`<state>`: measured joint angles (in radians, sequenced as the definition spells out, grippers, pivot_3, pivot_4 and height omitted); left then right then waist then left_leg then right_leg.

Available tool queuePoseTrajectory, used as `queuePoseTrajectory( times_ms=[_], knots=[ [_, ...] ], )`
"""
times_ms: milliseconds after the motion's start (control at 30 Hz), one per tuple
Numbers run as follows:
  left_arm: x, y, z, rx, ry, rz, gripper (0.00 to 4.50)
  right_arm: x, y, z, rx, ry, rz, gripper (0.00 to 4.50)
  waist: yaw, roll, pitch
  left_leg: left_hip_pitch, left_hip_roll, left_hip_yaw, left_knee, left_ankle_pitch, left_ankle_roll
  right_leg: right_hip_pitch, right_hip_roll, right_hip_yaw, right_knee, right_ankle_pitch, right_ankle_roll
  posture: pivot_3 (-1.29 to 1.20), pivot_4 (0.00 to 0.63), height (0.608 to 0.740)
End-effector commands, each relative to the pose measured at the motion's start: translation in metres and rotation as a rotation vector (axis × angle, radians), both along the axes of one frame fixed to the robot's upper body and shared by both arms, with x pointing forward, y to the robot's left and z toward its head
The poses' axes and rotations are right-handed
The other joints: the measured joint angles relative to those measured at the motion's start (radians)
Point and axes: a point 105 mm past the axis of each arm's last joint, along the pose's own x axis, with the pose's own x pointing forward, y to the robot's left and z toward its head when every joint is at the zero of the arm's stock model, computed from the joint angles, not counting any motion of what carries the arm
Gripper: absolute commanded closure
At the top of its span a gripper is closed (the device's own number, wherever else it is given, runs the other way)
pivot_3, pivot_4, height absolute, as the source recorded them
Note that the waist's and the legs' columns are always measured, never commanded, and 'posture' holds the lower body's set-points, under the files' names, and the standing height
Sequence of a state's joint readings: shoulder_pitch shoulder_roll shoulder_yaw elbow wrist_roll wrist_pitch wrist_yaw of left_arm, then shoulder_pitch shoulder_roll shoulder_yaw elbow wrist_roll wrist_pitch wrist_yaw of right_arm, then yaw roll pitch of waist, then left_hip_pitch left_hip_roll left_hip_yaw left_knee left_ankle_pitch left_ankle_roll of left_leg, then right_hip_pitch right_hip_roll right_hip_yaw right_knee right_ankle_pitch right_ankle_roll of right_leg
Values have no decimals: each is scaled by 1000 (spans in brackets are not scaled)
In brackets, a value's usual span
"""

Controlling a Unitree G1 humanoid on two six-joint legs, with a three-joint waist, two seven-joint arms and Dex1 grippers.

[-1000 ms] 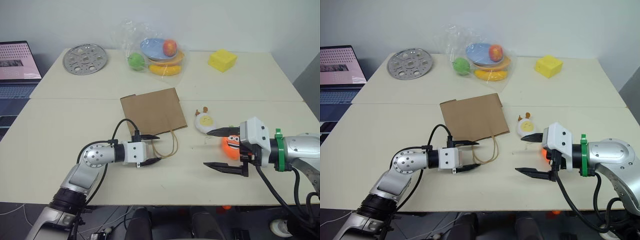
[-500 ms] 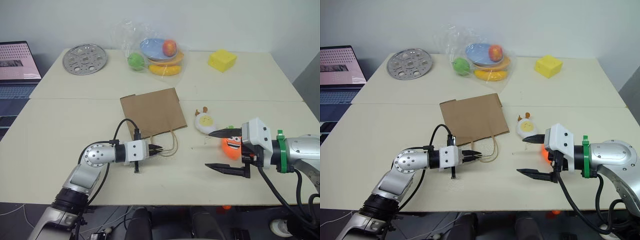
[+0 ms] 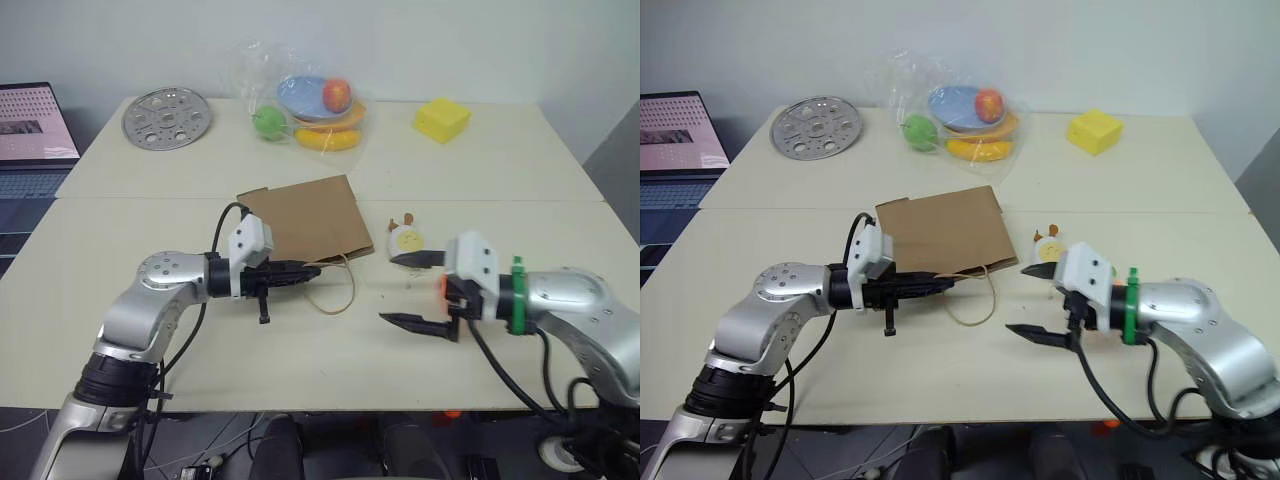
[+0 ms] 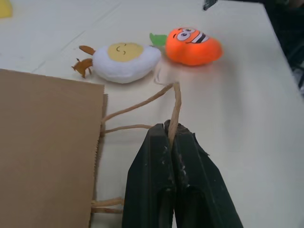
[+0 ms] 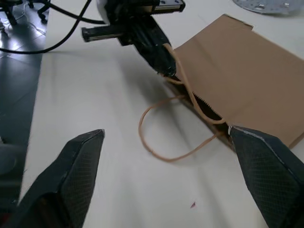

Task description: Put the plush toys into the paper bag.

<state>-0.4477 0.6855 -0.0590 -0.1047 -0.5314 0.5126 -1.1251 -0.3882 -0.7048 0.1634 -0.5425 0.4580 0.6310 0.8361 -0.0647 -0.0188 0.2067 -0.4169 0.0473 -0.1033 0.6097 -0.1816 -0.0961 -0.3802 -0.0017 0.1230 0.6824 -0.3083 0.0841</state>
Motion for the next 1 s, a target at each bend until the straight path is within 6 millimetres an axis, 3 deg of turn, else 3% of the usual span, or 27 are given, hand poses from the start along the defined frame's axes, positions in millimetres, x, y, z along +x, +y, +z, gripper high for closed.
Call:
queuePoseTrajectory(
  times_ms=[33,300,333,533,600,667,733,1000],
  knots=[
    [5,2,40,-109,-24,13,4500,20,25,-8,17,-49,-33,1262,-1,0,0,-1,0,-1,0,0,0,0,0,0,0,0,0,0,150,740],
    [8,-4,66,-207,31,36,4500,59,68,-19,113,-93,-181,4271,4,0,0,-2,0,-5,-1,0,0,0,0,-5,1,3,-4,0,150,740],
    [7,-5,66,-207,36,35,4500,64,71,-18,131,-99,-207,4455,4,0,0,-2,0,-6,-2,0,0,-1,0,-5,1,3,-4,0,150,740],
    [5,-9,65,-210,56,36,4500,84,89,-23,162,-88,-295,4455,4,0,0,-2,0,-6,-2,0,0,-1,0,-5,2,3,-4,0,150,740],
    [9,-9,72,-250,62,52,4500,94,90,-30,158,-86,-359,4455,5,0,0,-2,0,-6,-2,0,0,-1,0,-6,3,3,-4,0,150,740],
    [12,-6,93,-337,68,65,4500,106,89,-36,233,-28,-497,4455,6,-1,0,-2,-1,-6,-1,0,0,-1,0,-6,3,3,-4,0,150,740],
    [13,-2,107,-381,72,73,4500,109,91,-43,199,-68,-522,4455,5,-1,0,-2,0,-7,-1,0,0,-2,0,-6,5,3,-4,0,150,740],
    [22,14,128,-399,9,144,4500,125,79,-61,227,10,-661,4455,3,-1,0,-2,-1,-6,-2,0,0,-4,0,-5,8,3,-4,0,150,740]
  ],
)
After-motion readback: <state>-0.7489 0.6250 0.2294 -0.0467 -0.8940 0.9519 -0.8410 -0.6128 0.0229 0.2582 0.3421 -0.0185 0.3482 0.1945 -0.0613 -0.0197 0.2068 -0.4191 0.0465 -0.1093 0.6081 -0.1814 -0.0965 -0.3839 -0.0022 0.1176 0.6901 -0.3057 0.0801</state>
